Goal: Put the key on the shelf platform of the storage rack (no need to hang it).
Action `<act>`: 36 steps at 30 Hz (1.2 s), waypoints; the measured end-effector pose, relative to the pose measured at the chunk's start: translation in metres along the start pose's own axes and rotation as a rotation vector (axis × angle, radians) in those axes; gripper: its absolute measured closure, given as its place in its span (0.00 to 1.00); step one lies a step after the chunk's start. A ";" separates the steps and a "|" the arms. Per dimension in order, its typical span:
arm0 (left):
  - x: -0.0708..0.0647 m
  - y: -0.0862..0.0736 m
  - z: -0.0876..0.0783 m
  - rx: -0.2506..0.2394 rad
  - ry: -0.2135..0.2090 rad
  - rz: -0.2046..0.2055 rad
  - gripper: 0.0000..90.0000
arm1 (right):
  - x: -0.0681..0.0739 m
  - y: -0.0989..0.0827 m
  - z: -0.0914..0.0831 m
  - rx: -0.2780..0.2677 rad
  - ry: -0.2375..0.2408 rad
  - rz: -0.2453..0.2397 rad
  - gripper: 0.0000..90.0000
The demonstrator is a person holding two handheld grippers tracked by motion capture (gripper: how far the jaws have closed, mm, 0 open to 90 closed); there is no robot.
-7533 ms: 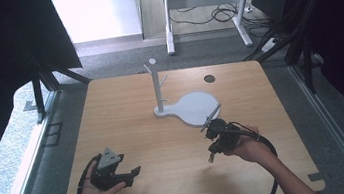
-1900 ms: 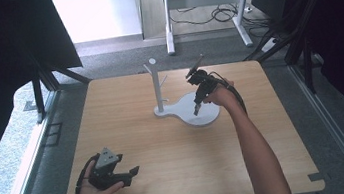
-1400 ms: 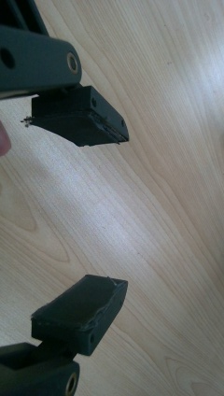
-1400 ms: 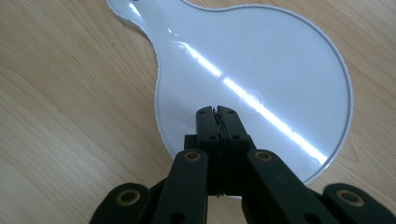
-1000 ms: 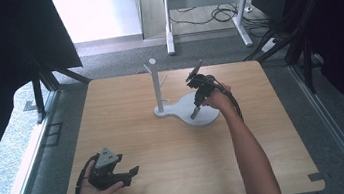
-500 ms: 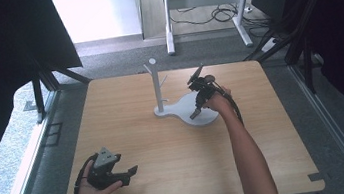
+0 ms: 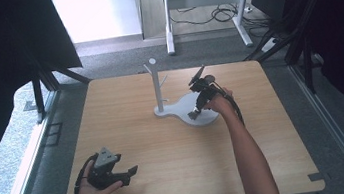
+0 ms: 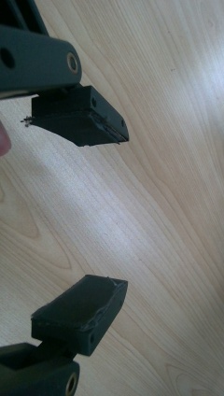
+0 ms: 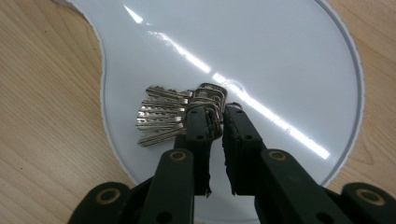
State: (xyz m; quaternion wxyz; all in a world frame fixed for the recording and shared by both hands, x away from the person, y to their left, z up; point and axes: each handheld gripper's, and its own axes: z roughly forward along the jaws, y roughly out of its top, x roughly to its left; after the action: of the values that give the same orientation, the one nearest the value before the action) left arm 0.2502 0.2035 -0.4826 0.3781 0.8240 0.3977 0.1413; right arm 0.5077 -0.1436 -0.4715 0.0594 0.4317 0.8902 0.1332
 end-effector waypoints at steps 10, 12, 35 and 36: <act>0.000 0.000 0.000 0.001 0.001 -0.002 0.28 | 0.000 -0.005 -0.015 -0.058 -0.007 0.004 0.71; 0.000 0.000 0.000 0.000 0.001 -0.002 0.28 | 0.001 -0.007 -0.020 -0.075 0.003 0.003 0.68; -0.002 0.001 -0.001 -0.006 0.008 0.000 0.28 | 0.025 -0.063 -0.071 -0.235 0.083 -0.090 0.56; -0.003 0.001 -0.001 -0.006 0.006 0.001 0.28 | 0.027 -0.073 -0.076 -0.256 0.091 -0.099 0.56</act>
State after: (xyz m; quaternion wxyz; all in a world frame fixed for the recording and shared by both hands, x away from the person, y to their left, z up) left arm 0.2490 0.2014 -0.4808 0.3793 0.8226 0.3979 0.1453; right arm 0.4193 -0.1803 -0.4200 0.0800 0.3697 0.8879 0.2619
